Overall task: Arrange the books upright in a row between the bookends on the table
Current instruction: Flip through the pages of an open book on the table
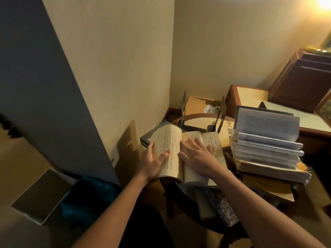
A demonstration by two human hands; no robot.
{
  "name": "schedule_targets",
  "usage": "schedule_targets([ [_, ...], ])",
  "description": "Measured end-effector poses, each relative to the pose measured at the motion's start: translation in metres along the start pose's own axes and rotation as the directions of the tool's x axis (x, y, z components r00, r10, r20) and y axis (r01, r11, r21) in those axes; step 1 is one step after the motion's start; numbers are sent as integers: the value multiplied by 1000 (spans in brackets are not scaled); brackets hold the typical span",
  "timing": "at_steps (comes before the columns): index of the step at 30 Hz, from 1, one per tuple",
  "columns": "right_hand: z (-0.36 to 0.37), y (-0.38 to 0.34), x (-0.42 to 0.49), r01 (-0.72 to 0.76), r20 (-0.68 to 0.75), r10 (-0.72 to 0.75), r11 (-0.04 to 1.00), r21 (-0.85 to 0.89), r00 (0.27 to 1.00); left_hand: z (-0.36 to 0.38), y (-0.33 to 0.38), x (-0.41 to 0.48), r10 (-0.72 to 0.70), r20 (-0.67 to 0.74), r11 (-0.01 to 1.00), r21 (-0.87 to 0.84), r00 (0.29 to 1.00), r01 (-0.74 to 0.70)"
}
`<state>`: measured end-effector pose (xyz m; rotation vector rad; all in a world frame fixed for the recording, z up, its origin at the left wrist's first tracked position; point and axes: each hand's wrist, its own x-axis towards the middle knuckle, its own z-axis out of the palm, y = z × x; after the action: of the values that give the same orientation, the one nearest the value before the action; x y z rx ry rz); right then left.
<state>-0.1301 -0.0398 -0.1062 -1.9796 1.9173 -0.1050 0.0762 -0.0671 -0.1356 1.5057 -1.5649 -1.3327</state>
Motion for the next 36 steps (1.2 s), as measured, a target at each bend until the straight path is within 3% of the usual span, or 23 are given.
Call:
schedule_targets([
  [1, 3, 4, 1, 1, 1, -1, 1000, -21, 1000, 0, -2, 3, 24, -35, 988, 152, 999, -18],
  [3, 8, 11, 2, 7, -15, -8, 999, -51, 1000, 1, -7, 8, 109, -70, 864, 501, 992, -59],
  [5, 14, 16, 4, 12, -41, -15, 998, -59, 999, 5, -7, 10, 254, -16, 722, 669, 967, -178],
  [9, 19, 23, 10, -4, -71, 1, 999, -54, 997, 16, 0, 14, 399, 97, 693, 620, 912, -369],
  [15, 7, 29, 20, -47, -43, 46, 999, -24, 998, 24, 2, 42, 275, 125, 736, 611, 953, -292],
  [24, 2, 28, 27, -72, -3, 72, 994, -76, 997, 29, 15, 70, 91, 185, 665, 720, 979, -198],
  [30, 3, 28, 28, -80, 3, 80, 995, -62, 997, 25, 27, 29, 116, 183, 773, 601, 976, -205],
  [36, 5, 29, 27, -69, -27, 67, 996, -53, 997, 11, 24, -20, 174, 213, 746, 609, 962, -269],
])
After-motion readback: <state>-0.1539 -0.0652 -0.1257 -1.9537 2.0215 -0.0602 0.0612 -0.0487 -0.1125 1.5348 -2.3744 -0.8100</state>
